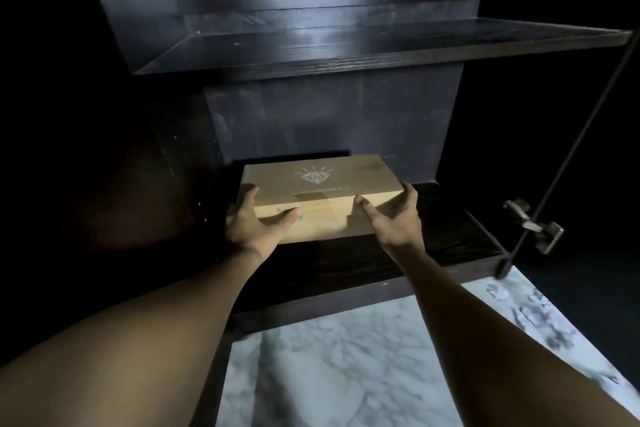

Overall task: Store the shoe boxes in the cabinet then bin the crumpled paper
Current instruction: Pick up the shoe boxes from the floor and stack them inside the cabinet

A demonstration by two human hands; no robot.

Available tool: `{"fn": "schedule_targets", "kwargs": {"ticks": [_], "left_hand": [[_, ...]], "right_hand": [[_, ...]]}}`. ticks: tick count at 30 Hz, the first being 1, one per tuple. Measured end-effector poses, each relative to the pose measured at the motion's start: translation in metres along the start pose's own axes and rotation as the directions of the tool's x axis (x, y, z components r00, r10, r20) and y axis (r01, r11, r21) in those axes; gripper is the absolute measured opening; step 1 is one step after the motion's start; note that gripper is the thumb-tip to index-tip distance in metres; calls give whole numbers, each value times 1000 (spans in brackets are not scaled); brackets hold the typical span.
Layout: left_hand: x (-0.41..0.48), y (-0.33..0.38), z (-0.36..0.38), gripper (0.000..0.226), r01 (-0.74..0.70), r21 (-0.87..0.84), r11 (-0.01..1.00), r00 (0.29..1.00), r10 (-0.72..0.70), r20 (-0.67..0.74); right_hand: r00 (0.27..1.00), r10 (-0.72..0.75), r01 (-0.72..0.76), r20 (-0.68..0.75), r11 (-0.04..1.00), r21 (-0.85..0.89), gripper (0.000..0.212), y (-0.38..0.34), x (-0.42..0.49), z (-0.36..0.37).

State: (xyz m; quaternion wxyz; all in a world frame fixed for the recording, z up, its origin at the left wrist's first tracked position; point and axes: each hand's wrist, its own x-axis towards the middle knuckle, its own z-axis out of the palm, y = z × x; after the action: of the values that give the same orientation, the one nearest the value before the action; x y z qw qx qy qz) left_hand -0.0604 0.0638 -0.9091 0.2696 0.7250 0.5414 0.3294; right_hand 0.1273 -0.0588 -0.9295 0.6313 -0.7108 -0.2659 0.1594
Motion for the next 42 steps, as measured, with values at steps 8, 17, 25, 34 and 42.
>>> {"fn": "schedule_targets", "kwargs": {"ticks": [8,17,25,34,42], "left_hand": [[17,-16,25,62,-295,565,770,911,405,-76],[16,-13,46,83,-323,559,764,944,302,133],[58,3,29,87,-321,475,820,921,153,359],[58,29,15,70,-291,448,845,920,119,372],[10,105,11,37,-355,115,928,859,275,431]], "right_hand": [[995,-23,17,-92,998,-65,101,1,15,42],[980,-129,100,-150,976,-191,62,9,25,59],[987,-1,17,164,995,-94,76,-6,40,65],[995,10,3,95,991,-137,30,-32,31,37],[998,-62,47,-27,920,-388,43,-84,0,-33]]}}
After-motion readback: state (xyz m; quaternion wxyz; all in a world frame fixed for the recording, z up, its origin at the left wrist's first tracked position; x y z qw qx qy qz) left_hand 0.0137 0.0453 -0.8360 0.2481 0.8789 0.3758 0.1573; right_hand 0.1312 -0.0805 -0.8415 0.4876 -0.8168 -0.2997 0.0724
